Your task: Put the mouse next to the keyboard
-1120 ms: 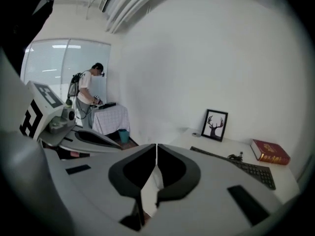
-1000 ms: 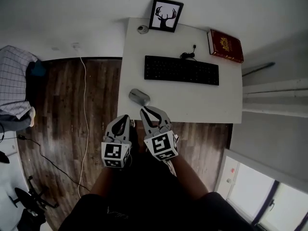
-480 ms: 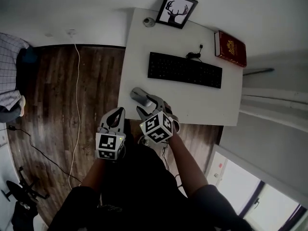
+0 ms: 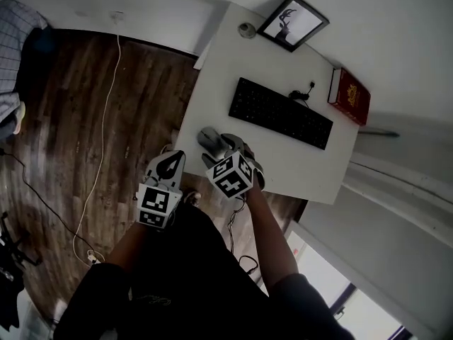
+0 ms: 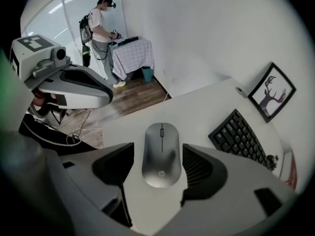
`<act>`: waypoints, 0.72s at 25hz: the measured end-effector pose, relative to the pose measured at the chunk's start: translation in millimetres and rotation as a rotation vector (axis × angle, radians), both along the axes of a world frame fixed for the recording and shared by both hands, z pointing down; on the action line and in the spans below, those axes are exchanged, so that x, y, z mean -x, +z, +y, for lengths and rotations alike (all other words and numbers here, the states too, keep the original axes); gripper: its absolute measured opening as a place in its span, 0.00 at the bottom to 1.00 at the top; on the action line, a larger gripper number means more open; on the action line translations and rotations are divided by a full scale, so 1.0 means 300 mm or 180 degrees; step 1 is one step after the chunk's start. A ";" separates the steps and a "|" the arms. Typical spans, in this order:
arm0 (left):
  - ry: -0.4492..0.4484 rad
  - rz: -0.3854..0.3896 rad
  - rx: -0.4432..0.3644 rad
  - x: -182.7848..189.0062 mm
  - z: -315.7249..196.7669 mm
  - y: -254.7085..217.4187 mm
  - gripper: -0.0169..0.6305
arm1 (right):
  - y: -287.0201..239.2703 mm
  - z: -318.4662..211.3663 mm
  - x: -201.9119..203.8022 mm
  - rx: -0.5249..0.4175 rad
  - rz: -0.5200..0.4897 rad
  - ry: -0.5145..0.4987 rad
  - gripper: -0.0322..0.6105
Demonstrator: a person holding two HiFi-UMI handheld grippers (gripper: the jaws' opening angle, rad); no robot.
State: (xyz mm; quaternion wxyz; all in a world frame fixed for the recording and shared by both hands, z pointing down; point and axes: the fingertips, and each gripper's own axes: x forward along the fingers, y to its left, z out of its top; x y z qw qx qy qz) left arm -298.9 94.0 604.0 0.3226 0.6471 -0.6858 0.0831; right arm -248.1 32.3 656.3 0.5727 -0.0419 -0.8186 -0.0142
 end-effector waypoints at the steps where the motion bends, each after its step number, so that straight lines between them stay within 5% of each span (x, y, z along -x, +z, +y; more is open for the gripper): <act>1: -0.0007 0.0018 -0.0002 0.004 -0.001 0.001 0.03 | 0.007 0.000 0.006 0.0039 0.0023 0.0008 0.53; 18: 0.0035 0.0220 0.0074 0.012 -0.015 0.036 0.03 | 0.097 -0.021 0.013 0.0179 0.0517 0.0021 0.54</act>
